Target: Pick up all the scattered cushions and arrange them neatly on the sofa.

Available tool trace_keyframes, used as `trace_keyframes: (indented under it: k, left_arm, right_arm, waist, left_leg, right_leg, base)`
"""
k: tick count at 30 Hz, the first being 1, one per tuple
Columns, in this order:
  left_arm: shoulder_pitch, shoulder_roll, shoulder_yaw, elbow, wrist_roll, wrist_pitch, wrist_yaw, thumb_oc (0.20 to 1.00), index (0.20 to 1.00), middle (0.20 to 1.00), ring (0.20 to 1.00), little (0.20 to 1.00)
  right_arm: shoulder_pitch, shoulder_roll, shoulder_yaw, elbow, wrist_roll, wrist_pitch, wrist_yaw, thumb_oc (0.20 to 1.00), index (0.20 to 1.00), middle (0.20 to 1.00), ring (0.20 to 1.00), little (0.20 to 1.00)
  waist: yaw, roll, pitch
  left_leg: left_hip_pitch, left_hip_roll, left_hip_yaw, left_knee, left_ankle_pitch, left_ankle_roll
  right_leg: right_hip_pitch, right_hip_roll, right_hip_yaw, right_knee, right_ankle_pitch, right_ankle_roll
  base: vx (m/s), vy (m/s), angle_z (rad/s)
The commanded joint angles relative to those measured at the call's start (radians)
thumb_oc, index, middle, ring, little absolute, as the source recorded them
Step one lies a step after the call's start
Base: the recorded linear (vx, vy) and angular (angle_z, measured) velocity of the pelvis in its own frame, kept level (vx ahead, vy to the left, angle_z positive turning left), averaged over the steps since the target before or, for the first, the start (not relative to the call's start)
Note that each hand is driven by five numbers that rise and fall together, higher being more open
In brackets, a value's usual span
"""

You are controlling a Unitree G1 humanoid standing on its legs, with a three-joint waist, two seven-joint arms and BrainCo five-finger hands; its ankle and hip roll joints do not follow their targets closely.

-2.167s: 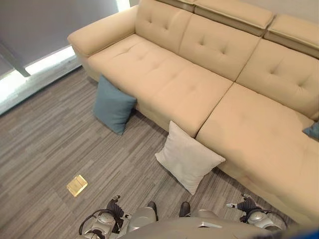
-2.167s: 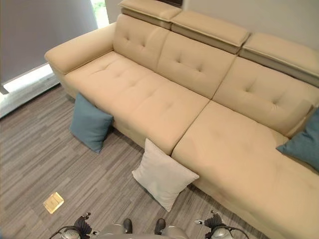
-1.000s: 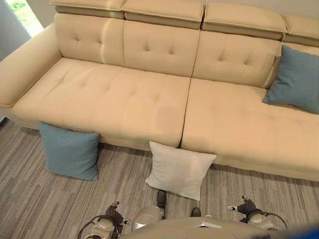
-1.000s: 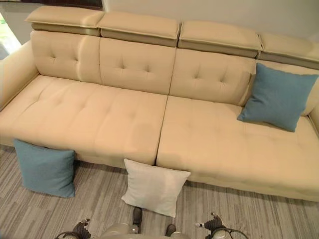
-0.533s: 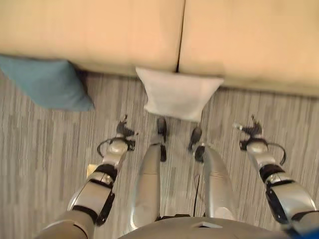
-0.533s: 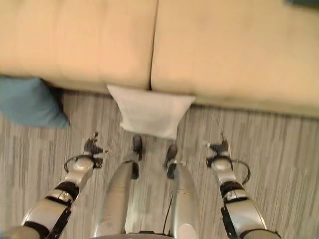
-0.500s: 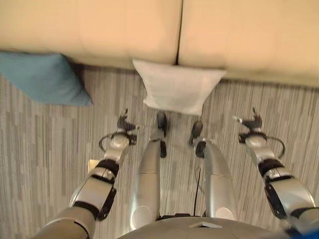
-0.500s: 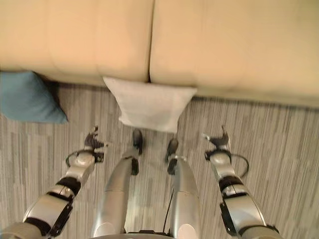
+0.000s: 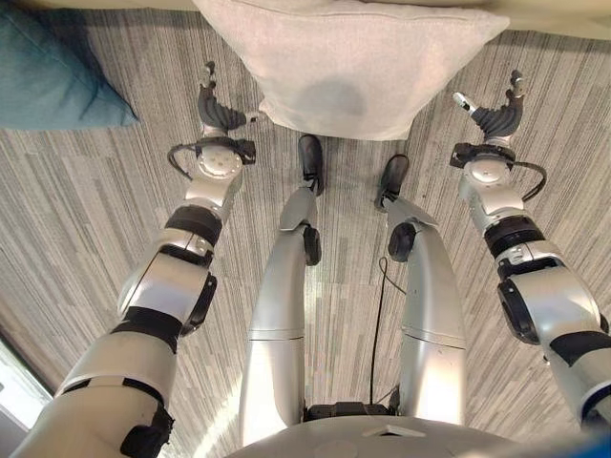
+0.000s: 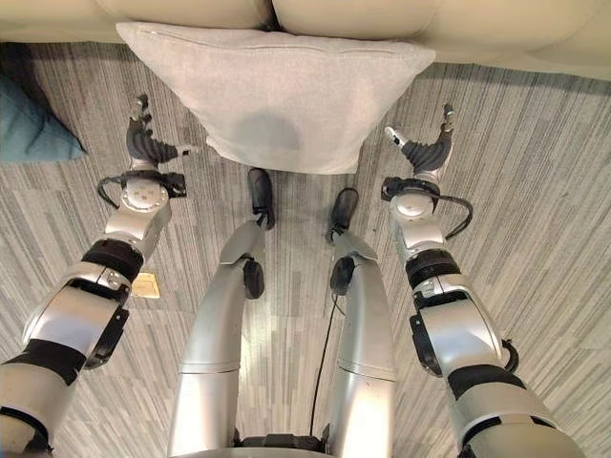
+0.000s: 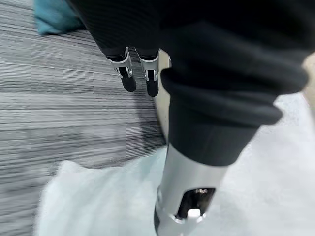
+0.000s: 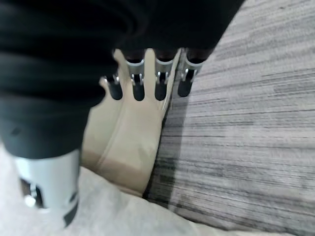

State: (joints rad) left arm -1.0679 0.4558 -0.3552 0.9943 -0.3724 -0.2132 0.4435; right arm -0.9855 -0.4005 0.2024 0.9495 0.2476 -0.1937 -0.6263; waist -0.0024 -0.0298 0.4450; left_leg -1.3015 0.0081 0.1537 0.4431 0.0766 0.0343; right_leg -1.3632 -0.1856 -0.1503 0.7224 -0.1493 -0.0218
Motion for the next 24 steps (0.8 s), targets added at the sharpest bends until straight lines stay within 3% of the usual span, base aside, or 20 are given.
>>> trace_keyframes:
  k: [1, 8, 11, 16, 17, 18, 19, 24]
  left_arm:
    - [0.125, 0.019, 0.015, 0.012, -0.002, -0.041, 0.037, 1.000, 1.000, 1.000, 1.000, 1.000]
    - [-0.081, 0.003, -0.069, 0.026, -0.085, -0.048, 0.019, 1.000, 1.000, 1.000, 1.000, 1.000]
    - [-0.188, -0.067, -0.093, 0.047, -0.171, -0.057, 0.003, 1.000, 1.000, 1.000, 1.000, 1.000]
    - [-0.223, -0.214, -0.072, -0.092, -0.376, -0.142, -0.009, 1.000, 1.000, 1.000, 1.000, 1.000]
    - [-0.218, -0.223, -0.069, -0.115, -0.391, -0.150, -0.013, 1.000, 1.000, 1.000, 1.000, 1.000]
    - [-0.213, -0.230, -0.064, -0.141, -0.405, -0.160, -0.017, 0.354, 0.354, 0.354, 0.354, 0.354]
    - [-0.200, -0.238, -0.054, -0.188, -0.426, -0.175, -0.022, 0.200, 0.200, 0.200, 0.200, 0.200]
    - [-0.118, -0.247, 0.002, -0.337, -0.439, -0.210, -0.015, 0.200, 0.200, 0.200, 0.200, 0.200]
  right_arm:
    - [0.119, -0.010, 0.045, -0.020, -0.028, -0.033, -0.029, 1.000, 1.000, 1.000, 1.000, 1.000]
    - [-0.094, -0.017, 0.153, 0.018, 0.037, -0.031, 0.012, 1.000, 1.000, 1.000, 1.000, 1.000]
    - [-0.202, 0.036, 0.211, 0.050, 0.103, -0.035, 0.035, 1.000, 1.000, 1.000, 1.000, 1.000]
    - [-0.278, 0.176, 0.265, -0.013, 0.239, -0.090, 0.083, 1.000, 1.000, 1.000, 1.000, 1.000]
    - [-0.275, 0.190, 0.269, -0.025, 0.255, -0.100, 0.095, 0.812, 0.812, 0.812, 0.812, 0.812]
    - [-0.268, 0.204, 0.271, -0.041, 0.273, -0.112, 0.110, 0.285, 0.285, 0.285, 0.285, 0.285]
    - [-0.259, 0.209, 0.273, -0.072, 0.278, -0.127, 0.122, 0.200, 0.200, 0.200, 0.200, 0.200]
    - [-0.183, 0.198, 0.220, -0.186, 0.248, -0.154, 0.121, 0.200, 0.200, 0.200, 0.200, 0.200]
  waist:
    - [-0.010, 0.008, -0.174]
    - [-0.004, 0.004, -0.156]
    - [0.001, 0.001, -0.151]
    - [0.016, 0.007, -0.171]
    - [0.015, 0.008, -0.176]
    - [0.015, 0.008, -0.187]
    - [0.014, 0.008, -0.200]
    - [0.015, 0.011, -0.243]
  left_leg:
    - [-0.085, -0.012, -0.093, 0.100, -0.148, -0.055]
    - [-0.185, -0.009, -0.112, 0.129, -0.137, -0.051]
    - [-0.213, -0.012, -0.118, 0.128, -0.129, -0.054]
    - [-0.240, -0.024, -0.128, 0.136, -0.118, -0.058]
    - [-0.243, -0.026, -0.127, 0.138, -0.118, -0.059]
    - [-0.245, -0.028, -0.129, 0.139, -0.117, -0.060]
    - [-0.242, -0.031, -0.130, 0.139, -0.115, -0.062]
    - [-0.191, -0.030, -0.125, 0.085, -0.100, -0.075]
  right_leg:
    - [-0.004, -0.015, 0.020, -0.208, 0.143, 0.160]
    - [-0.106, -0.012, 0.023, -0.162, 0.138, 0.166]
    - [-0.129, -0.007, 0.022, -0.166, 0.141, 0.167]
    - [-0.156, 0.001, 0.021, -0.153, 0.141, 0.163]
    - [-0.159, 0.002, 0.020, -0.150, 0.141, 0.163]
    - [-0.160, 0.002, 0.019, -0.149, 0.142, 0.162]
    - [-0.160, 0.004, 0.018, -0.149, 0.143, 0.161]
    - [-0.118, 0.004, 0.013, -0.175, 0.151, 0.168]
  base:
    - [0.06, 0.006, 0.00]
    - [0.03, -0.007, 0.00]
    - [0.01, -0.021, 0.00]
    - [0.00, -0.003, 0.02]
    - [-0.01, -0.004, 0.05]
    - [0.00, 0.006, 0.04]
    - [0.00, 0.000, 0.00]
    - [0.00, 0.007, 0.00]
